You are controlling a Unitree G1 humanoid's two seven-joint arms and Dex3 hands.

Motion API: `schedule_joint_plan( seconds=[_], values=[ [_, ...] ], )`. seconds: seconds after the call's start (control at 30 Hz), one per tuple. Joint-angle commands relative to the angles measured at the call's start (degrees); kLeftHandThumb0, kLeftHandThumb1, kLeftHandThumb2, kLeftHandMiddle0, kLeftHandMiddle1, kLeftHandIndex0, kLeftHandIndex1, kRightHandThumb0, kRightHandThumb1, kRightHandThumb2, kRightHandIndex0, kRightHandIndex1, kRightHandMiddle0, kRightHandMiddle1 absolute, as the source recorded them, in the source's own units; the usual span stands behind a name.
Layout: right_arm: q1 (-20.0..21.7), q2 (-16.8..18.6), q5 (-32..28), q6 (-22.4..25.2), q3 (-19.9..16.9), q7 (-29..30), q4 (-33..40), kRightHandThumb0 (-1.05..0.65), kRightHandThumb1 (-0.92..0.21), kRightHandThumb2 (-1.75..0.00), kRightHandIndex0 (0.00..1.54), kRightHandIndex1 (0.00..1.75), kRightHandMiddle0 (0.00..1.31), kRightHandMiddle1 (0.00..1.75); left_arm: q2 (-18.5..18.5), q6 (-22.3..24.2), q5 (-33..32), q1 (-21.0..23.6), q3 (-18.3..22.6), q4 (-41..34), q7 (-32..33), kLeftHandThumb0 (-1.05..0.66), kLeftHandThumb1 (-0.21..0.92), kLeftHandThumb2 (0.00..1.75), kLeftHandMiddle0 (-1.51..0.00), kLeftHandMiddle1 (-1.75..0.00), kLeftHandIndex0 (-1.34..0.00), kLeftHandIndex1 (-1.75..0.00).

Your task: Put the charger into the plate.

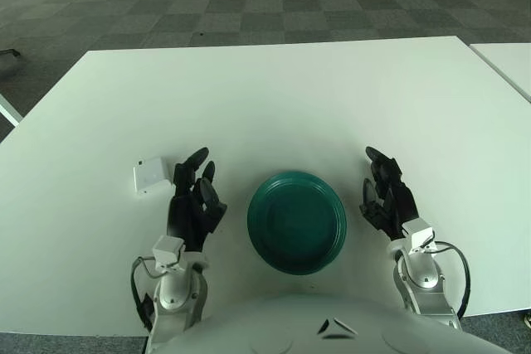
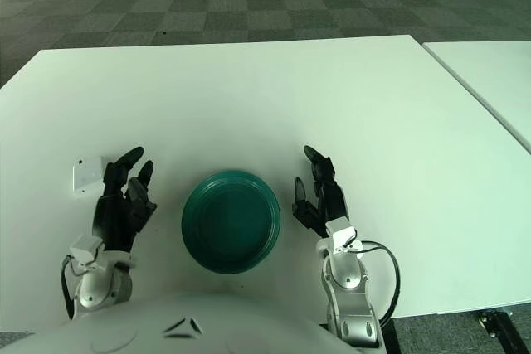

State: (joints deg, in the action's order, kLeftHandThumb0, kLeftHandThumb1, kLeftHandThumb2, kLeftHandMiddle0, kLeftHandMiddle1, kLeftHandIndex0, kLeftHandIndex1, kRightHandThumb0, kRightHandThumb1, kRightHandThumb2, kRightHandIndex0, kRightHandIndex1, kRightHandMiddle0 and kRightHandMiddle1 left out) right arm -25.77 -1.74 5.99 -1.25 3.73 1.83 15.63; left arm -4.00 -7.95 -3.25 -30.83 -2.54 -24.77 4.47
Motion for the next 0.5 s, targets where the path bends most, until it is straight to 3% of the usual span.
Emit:
schedule_joint_plan(
  seconds=[0.0,0.1,0.23,0.37,0.47],
  values=[
    [-0.89,-0.11,-0.36,3.31,-0.06,-0.62,-3.03,-0.76,-0.92,-0.77,0.21,0.01,0.00,0.58,1.04,1.46,-0.79,2.03,1.73,-2.33,-0.59,-0.83,0.92,1.01,-0.39,-0.03,0.00,-1.00],
    [-0.50,-0.13,-0.48,3.16,-0.15,-0.64,-3.42,-0.76,-0.92,-0.76,0.21,0.01,0.00,0.59,1.45,1.89,-0.77,3.17,2.71,-3.27,-0.44,-0.83,0.92,1.00,-0.39,-0.03,0.00,-1.01],
    [0.55,-0.22,-0.26,2.90,-0.36,-0.43,-4.55,-0.77,-0.92,-0.76,0.21,0.01,0.00,0.59,3.02,0.49,4.57,8.23,6.44,-1.75,2.77,-0.79,0.92,0.95,-0.39,-0.03,0.00,-1.00],
    [1.27,-0.37,0.03,2.61,-0.35,-0.37,-5.70,-0.77,-0.92,-0.76,0.21,0.01,0.00,0.60,8.86,-2.49,18.72,16.42,11.62,4.68,9.96,-0.75,0.92,0.88,-0.38,-0.02,0.00,-0.96],
    [1.75,-0.50,0.03,1.92,-0.42,-0.38,-6.83,-0.77,-0.92,-0.76,0.20,0.01,0.00,0.60,16.58,-4.55,26.45,20.05,13.90,12.77,12.74,-0.76,0.92,0.82,-0.39,-0.03,0.00,-0.95]
  ],
)
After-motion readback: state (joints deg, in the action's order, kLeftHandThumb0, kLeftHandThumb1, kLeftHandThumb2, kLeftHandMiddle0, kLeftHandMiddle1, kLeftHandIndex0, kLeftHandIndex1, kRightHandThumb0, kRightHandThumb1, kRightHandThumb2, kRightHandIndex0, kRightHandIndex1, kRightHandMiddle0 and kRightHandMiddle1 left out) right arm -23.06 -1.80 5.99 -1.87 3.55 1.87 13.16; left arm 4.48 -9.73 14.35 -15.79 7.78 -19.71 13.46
